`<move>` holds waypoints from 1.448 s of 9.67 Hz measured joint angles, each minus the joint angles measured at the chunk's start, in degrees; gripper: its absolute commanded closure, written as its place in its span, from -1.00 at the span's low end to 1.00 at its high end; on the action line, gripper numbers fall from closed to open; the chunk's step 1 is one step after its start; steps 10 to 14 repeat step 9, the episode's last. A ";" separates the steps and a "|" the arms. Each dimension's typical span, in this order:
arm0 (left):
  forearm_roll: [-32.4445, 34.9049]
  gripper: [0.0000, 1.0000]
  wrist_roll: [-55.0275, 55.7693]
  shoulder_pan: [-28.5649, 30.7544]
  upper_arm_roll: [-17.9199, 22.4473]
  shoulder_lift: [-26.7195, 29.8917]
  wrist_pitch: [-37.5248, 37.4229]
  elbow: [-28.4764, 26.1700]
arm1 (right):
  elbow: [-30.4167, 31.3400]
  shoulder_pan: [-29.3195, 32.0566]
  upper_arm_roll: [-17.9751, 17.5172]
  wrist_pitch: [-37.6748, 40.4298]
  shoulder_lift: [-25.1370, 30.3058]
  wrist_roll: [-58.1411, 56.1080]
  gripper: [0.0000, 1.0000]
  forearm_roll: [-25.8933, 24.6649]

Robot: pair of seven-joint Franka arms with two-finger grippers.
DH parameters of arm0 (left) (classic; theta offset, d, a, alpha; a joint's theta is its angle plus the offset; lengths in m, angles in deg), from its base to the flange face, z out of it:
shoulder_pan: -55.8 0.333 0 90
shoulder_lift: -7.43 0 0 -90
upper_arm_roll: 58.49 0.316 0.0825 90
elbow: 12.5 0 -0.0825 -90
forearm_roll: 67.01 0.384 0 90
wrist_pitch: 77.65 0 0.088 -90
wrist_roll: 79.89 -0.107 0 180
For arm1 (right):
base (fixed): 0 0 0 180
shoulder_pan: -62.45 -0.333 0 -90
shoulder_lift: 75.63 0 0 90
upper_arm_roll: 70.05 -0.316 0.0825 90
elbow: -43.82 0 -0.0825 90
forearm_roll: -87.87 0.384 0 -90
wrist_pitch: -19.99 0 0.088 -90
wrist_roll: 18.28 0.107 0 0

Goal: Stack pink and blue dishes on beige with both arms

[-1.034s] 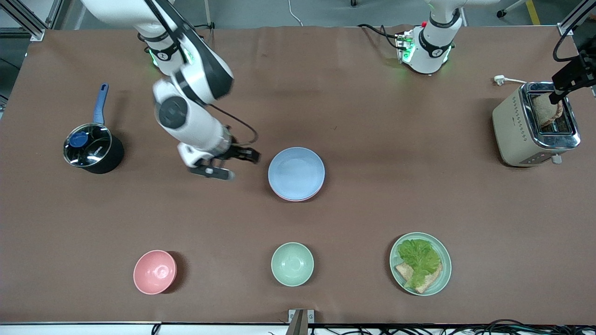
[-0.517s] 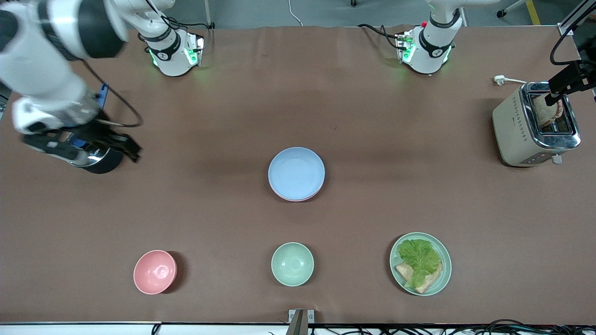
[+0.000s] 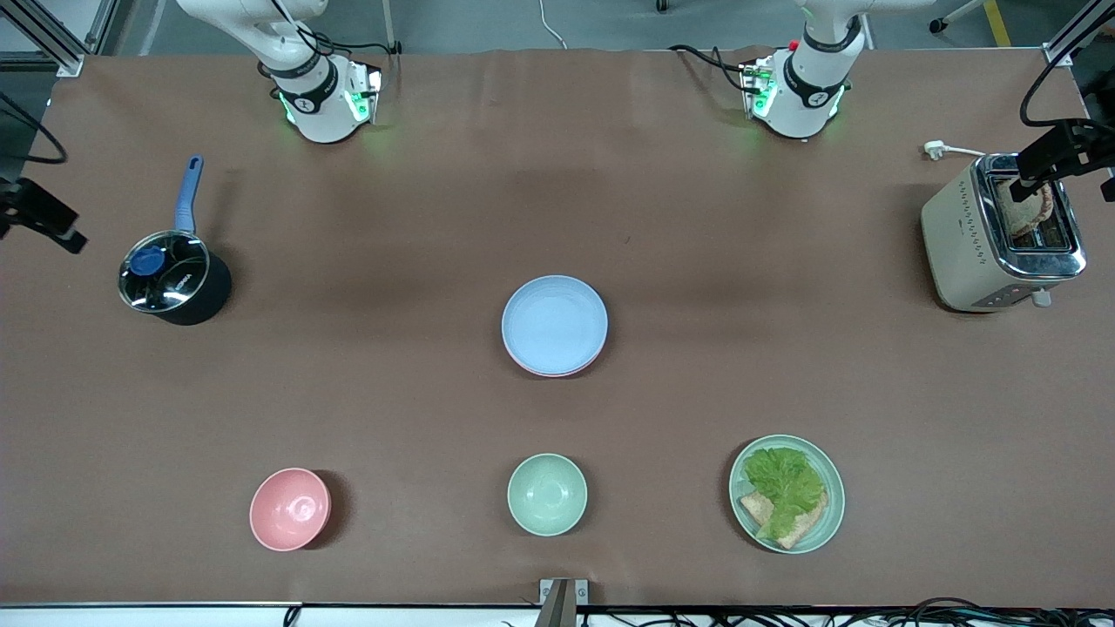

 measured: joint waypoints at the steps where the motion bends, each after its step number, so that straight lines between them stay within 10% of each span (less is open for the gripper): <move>1: 0.00 -1.00 0.90 -0.29 0.00 0.00 0.05 -0.03 | -2.50 -0.08 -0.23 3.11 -0.85 -0.01 -1.00 0.00; 14: -1.43 -1.00 1.28 -0.39 0.12 0.00 0.05 -0.29 | -5.69 -0.10 -0.35 5.71 -3.46 -1.03 -1.00 0.01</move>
